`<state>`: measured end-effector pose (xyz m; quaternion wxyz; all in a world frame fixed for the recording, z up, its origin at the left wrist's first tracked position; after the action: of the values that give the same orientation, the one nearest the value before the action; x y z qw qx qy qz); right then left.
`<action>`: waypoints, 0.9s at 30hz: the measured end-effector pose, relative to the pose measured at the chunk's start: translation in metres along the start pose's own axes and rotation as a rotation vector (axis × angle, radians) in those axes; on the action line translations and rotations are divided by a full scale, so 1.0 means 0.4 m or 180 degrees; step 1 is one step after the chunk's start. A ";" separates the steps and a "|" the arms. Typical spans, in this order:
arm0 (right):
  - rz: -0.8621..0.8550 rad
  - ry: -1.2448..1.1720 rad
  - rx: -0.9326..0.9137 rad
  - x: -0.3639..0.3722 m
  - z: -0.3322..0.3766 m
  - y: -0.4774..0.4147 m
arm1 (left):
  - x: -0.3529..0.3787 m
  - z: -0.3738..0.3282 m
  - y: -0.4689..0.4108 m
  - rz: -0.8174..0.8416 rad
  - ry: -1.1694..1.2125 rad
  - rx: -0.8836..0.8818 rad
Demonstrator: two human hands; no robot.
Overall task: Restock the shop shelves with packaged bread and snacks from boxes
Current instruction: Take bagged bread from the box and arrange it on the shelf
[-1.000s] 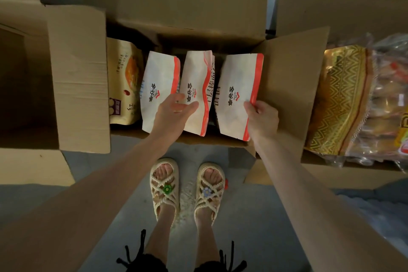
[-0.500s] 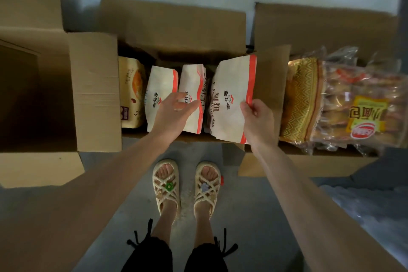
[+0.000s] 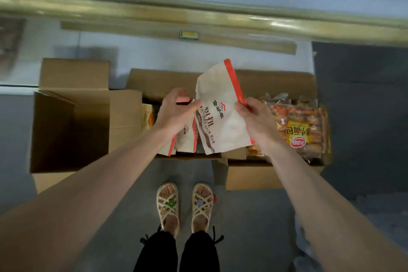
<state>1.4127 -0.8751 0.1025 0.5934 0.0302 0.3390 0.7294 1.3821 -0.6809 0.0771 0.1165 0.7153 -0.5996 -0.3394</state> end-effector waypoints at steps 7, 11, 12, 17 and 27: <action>0.0180 0.0250 -0.0522 -0.117 0.337 0.211 | -0.176 -0.250 0.186 -0.0097 0.0192 0.0501; 0.0236 0.0261 -0.0843 -0.181 0.545 0.340 | -0.282 -0.431 0.302 -0.0093 0.0296 0.0953; 0.0282 0.0260 -0.0933 -0.193 0.598 0.374 | -0.308 -0.482 0.335 -0.0048 0.0334 0.1092; 0.0408 0.0232 -0.1463 -0.268 0.819 0.530 | -0.416 -0.689 0.479 0.0256 0.0419 0.1680; 0.0309 -0.0123 -0.2234 -0.396 1.119 0.755 | -0.571 -0.969 0.728 0.0366 0.0396 0.2445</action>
<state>1.4039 -0.8299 0.6633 0.5386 -0.1458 0.0546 0.8281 1.3861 -0.6339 0.6109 -0.1048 0.6913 -0.7139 -0.0391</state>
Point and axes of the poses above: each hand's wrist, its own y-axis away from the middle knuckle, its own x-axis out of the palm, z = x × y, the point moved 7 cm from there along -y, towards the middle knuckle, and after that the axes turned 6 degrees about -y, right-handed, at the moved point
